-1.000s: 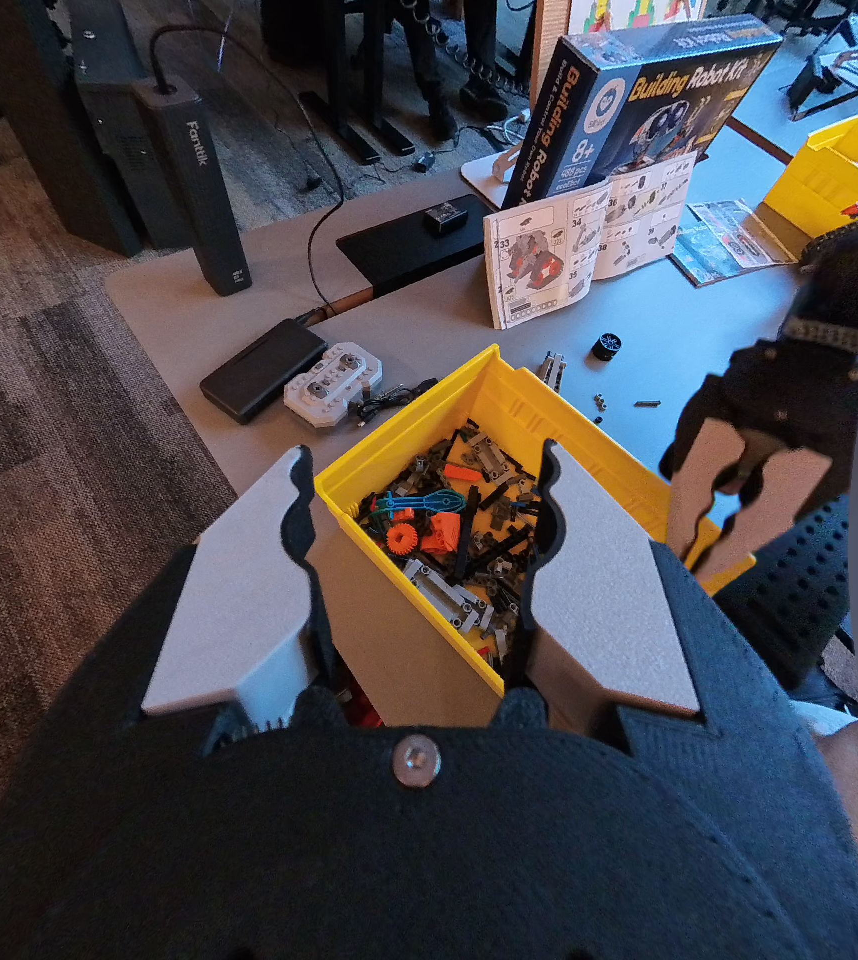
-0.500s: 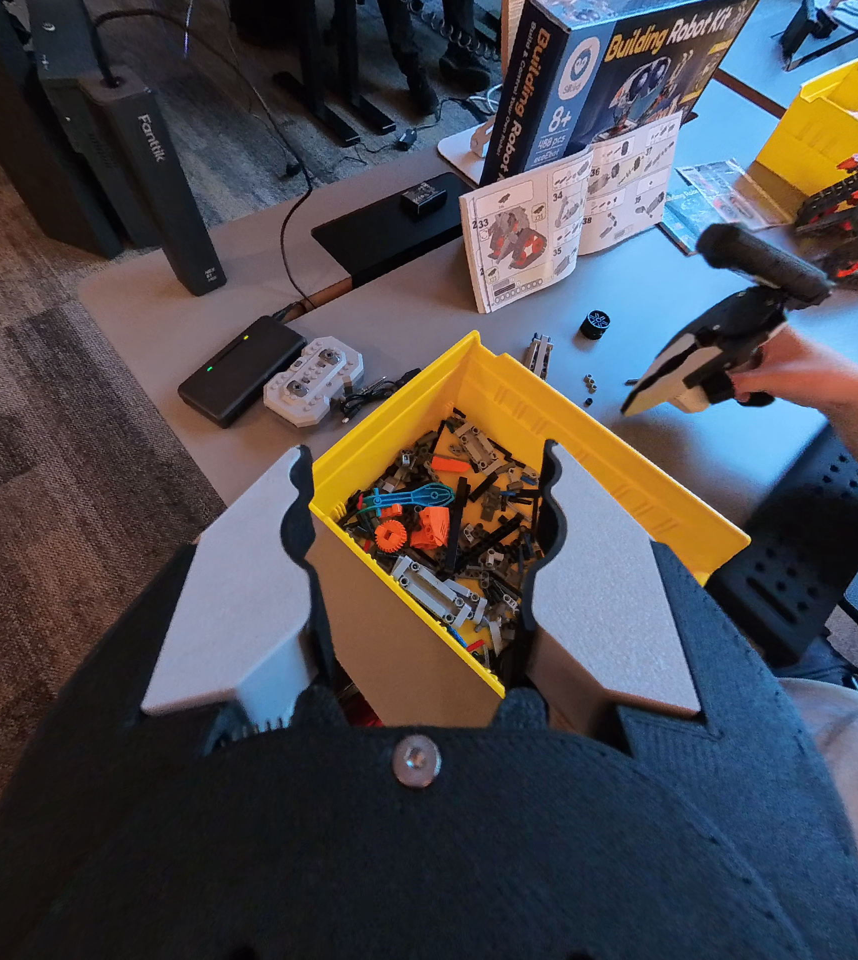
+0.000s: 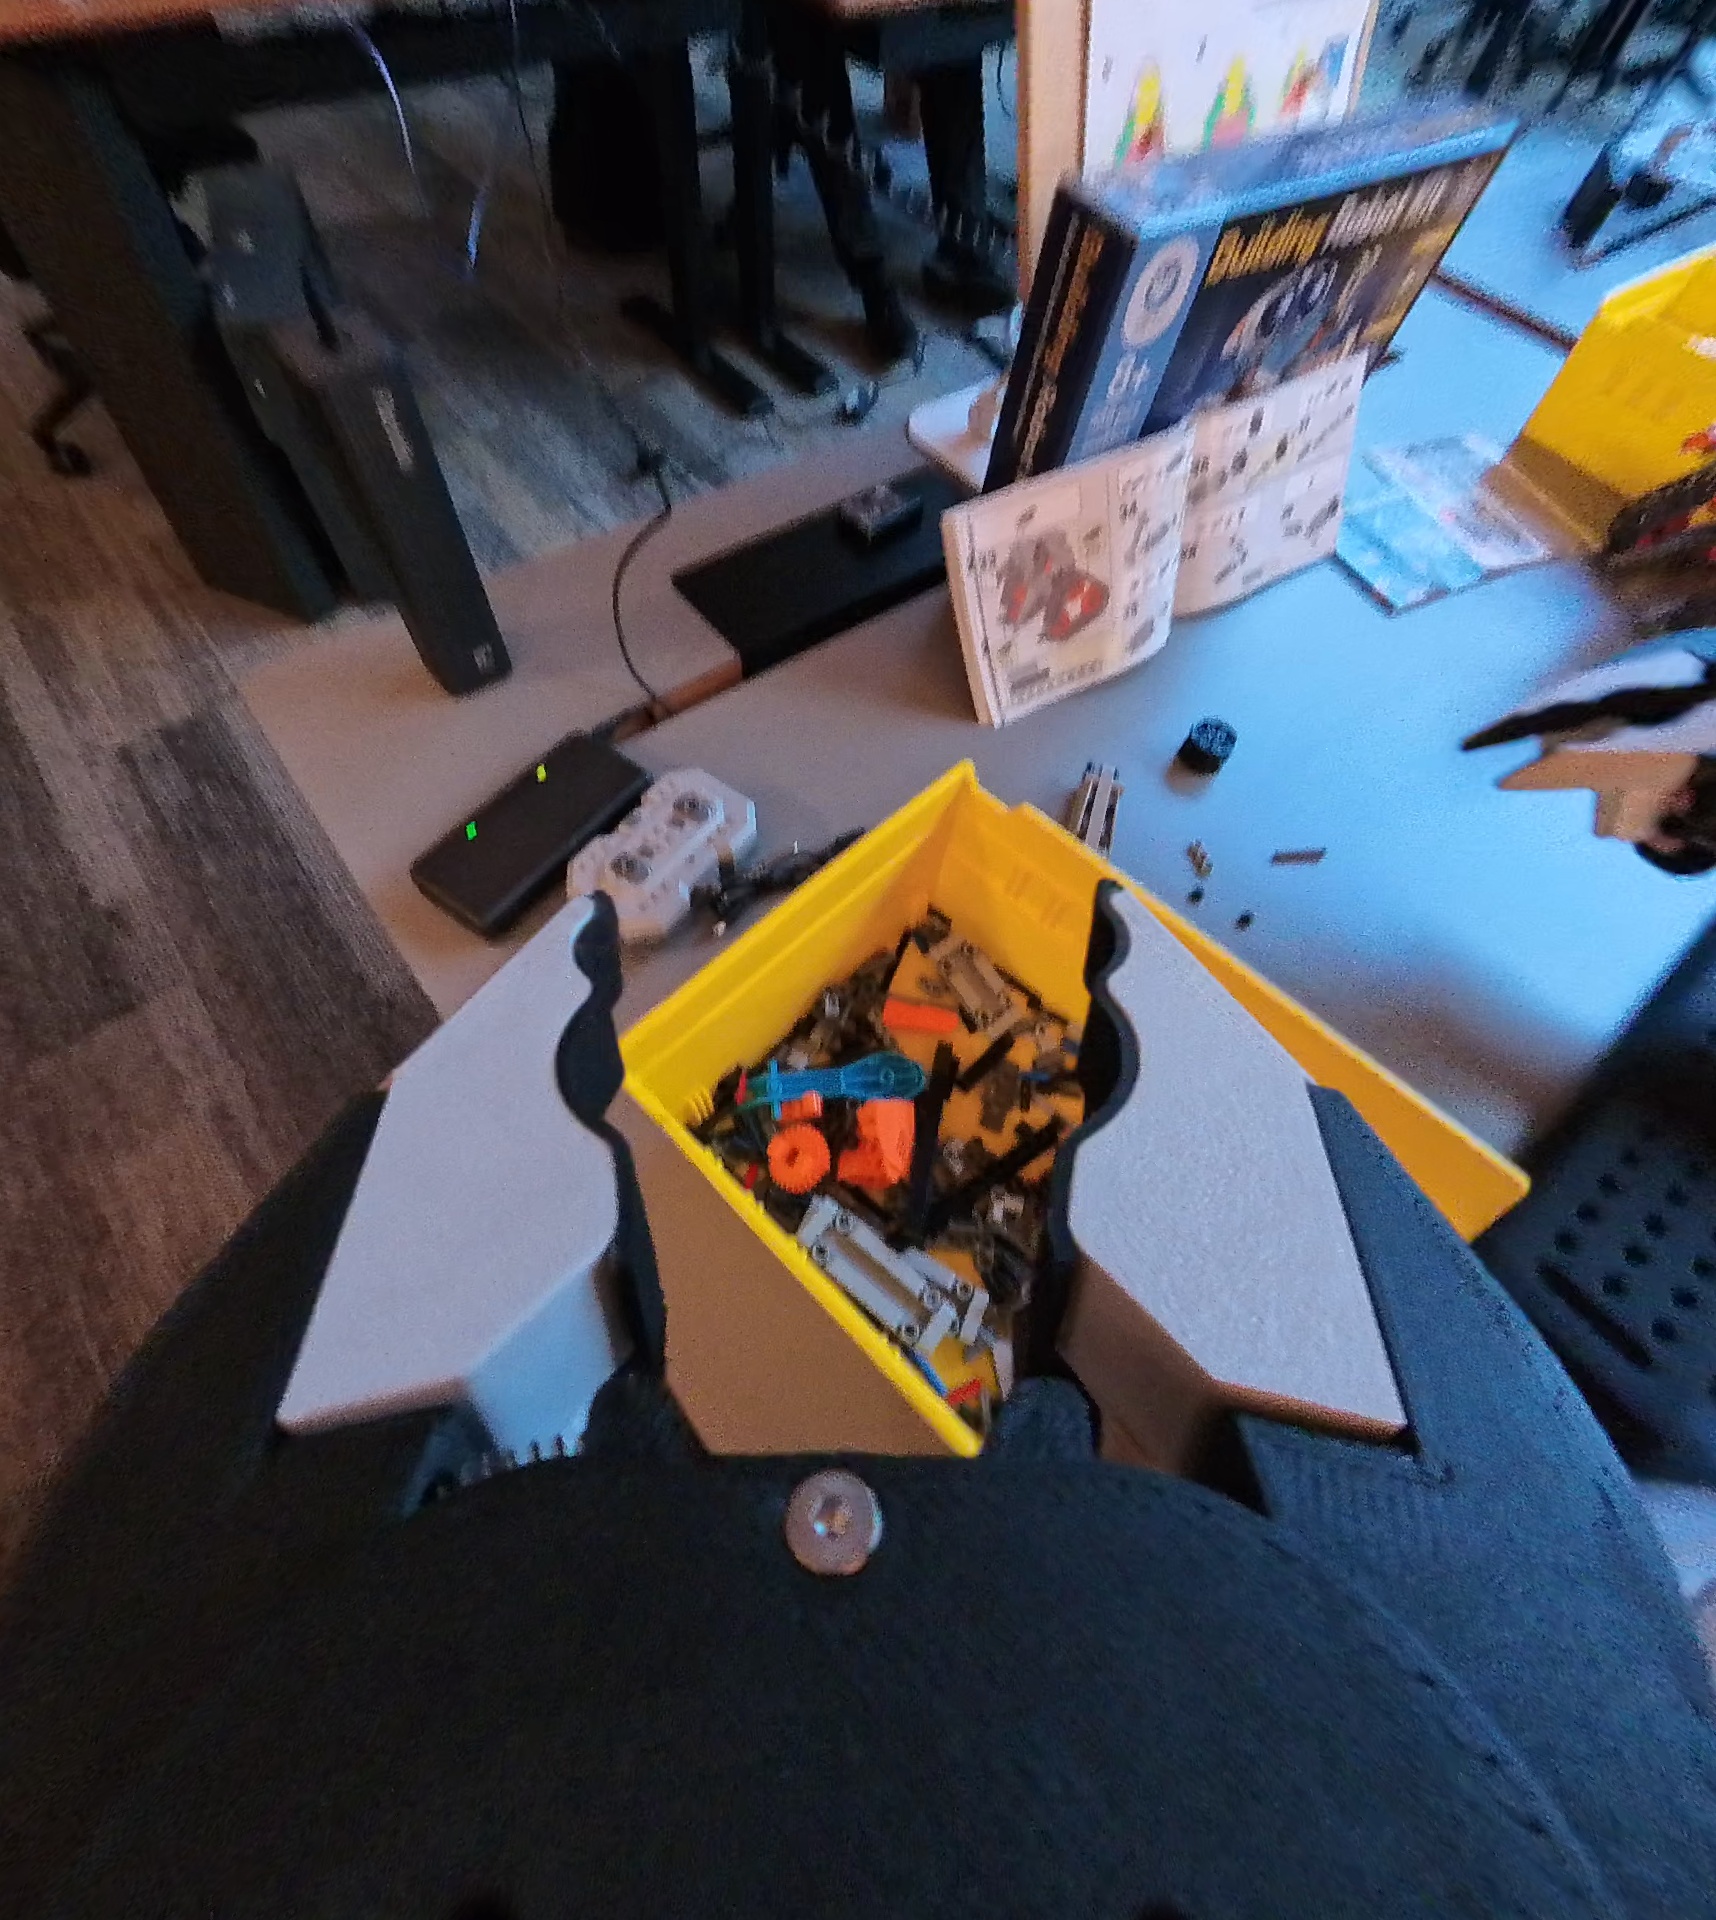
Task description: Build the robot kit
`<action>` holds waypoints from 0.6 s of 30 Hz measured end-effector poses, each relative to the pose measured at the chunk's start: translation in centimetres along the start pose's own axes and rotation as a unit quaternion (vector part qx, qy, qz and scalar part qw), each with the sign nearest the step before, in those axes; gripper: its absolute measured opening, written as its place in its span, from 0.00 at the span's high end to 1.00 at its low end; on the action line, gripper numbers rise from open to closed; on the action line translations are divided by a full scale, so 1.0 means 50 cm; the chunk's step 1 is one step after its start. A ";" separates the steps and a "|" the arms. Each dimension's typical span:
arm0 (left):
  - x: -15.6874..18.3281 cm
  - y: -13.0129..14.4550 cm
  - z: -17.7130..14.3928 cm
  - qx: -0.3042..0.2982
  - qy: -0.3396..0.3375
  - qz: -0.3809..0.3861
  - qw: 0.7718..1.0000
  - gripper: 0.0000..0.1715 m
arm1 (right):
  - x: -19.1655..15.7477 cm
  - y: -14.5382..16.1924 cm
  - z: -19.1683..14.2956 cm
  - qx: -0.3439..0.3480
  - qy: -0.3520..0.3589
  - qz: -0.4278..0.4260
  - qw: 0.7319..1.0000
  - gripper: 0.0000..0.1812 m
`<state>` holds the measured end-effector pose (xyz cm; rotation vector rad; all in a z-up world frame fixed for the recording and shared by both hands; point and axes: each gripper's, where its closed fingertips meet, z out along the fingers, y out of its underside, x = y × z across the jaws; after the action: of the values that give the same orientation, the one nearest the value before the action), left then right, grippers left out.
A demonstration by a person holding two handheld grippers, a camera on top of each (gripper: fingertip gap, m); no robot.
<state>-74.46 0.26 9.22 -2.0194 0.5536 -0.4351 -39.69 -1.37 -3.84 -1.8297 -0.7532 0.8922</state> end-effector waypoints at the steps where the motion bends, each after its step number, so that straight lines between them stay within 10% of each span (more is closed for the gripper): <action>1: 0.007 -0.021 -0.008 0.028 0.000 0.004 1.000 0.49 | -0.002 -0.019 -0.047 0.038 0.025 -0.026 0.999 0.83; 6: 0.100 -0.115 -0.044 0.169 0.041 0.028 0.984 0.50 | 0.008 -0.047 -0.279 0.179 0.131 -0.119 0.968 0.53; 13: 0.470 -0.034 0.050 0.147 0.285 0.131 0.938 0.41 | 0.153 -0.079 -0.411 0.121 0.233 -0.220 0.940 0.72; 18: 0.600 0.017 0.179 0.116 0.272 0.119 0.948 0.37 | 0.202 -0.102 -0.279 0.196 0.085 -0.285 0.934 0.87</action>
<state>-45.01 -10.12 6.56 -1.5726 1.0187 -0.8741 -23.20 2.03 2.45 -1.2169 -0.8597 0.4511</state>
